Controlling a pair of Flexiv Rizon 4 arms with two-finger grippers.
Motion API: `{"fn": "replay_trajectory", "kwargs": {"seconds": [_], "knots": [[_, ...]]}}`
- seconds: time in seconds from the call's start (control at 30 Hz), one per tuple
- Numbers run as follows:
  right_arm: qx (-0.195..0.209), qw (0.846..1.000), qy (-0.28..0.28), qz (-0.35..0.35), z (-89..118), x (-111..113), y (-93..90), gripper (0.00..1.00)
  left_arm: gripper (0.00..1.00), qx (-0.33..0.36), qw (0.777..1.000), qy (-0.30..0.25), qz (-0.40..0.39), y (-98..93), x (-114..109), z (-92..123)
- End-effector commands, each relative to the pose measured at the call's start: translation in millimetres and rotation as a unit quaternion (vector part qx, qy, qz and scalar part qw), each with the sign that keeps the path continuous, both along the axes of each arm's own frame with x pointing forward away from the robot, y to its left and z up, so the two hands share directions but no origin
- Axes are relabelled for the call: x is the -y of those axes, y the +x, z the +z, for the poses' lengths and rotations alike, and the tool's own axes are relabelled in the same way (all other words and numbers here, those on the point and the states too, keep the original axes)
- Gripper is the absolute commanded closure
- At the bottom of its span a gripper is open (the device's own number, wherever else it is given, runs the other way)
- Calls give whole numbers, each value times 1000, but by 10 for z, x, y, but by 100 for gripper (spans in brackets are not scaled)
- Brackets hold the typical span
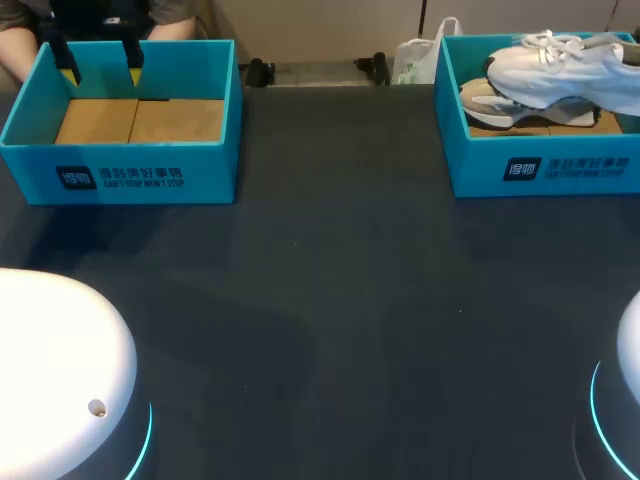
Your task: Take the shoe out of the shoebox, open the shoe tongue, remove and reinsert the insole, then place the shoe into the shoebox
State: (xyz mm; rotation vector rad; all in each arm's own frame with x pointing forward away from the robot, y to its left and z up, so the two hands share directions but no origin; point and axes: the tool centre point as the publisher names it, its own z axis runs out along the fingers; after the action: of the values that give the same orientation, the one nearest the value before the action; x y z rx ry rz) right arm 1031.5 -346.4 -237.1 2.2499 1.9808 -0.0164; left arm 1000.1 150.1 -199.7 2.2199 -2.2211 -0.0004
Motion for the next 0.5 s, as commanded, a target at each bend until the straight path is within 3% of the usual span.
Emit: {"fn": "replay_trajectory", "kwargs": {"seconds": [0.03,0.33,0.5], "knots": [[-3,1000,-5,-1,207,-116,-154,100,0,0,1000,0,0,0,0,-1],[-2,1000,-5,-24,625,-486,-685,100,0,0,1000,0,0,0,0,-1],[-1,999,-13,-37,745,-764,-1007,100,0,0,1000,0,0,0,0,-1]]}}
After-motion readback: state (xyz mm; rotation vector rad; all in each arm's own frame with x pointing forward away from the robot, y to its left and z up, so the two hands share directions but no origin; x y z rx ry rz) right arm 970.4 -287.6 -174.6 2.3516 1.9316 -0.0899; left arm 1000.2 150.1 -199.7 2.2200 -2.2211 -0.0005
